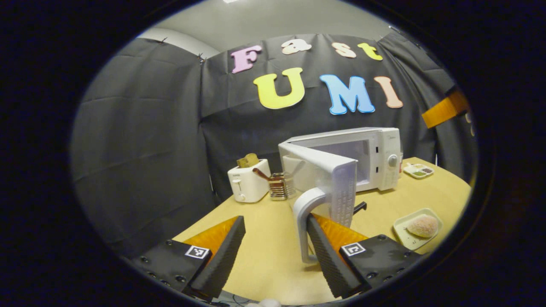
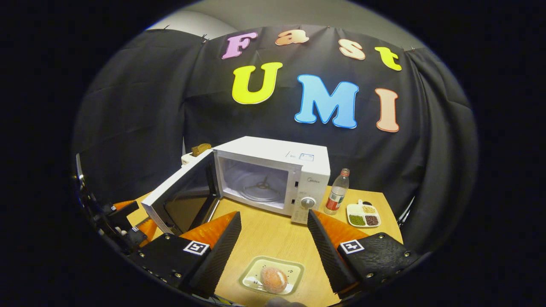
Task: Open the microwave oven with the left hand, put the food in, and close the microwave oven.
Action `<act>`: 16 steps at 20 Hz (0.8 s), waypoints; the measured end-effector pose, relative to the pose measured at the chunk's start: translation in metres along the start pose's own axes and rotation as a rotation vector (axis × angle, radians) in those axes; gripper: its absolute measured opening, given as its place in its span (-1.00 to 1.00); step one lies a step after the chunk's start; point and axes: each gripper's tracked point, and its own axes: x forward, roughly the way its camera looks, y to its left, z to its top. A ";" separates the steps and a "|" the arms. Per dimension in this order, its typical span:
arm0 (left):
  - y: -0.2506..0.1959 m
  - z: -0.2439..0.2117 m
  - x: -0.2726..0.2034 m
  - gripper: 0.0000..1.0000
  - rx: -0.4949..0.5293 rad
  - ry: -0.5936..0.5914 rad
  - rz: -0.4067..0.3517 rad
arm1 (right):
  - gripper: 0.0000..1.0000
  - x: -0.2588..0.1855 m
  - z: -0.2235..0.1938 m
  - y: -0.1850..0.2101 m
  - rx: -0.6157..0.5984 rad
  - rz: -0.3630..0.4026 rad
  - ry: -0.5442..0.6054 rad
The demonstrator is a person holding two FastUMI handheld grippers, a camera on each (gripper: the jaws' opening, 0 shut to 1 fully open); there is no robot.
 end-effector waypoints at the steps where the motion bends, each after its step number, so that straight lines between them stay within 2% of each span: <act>1: 0.010 -0.001 -0.002 0.92 -0.003 0.007 0.013 | 0.91 0.002 -0.004 0.002 0.012 0.008 0.012; 6: 0.052 0.004 -0.015 0.92 -0.001 -0.001 0.097 | 0.91 0.008 -0.013 0.002 0.032 0.015 0.008; 8: 0.059 0.013 -0.022 0.99 -0.008 -0.006 0.117 | 0.91 0.012 -0.021 -0.001 0.023 0.010 0.011; 12: 0.049 0.055 -0.041 0.89 -0.033 -0.077 0.082 | 0.91 0.012 -0.049 -0.006 0.001 0.013 -0.008; 13: 0.044 0.068 -0.043 0.83 -0.046 -0.088 0.067 | 0.91 0.013 -0.063 -0.006 -0.014 0.013 0.003; 16: 0.025 0.111 -0.050 0.84 -0.067 -0.149 0.007 | 0.92 0.014 -0.115 -0.007 -0.033 0.016 0.070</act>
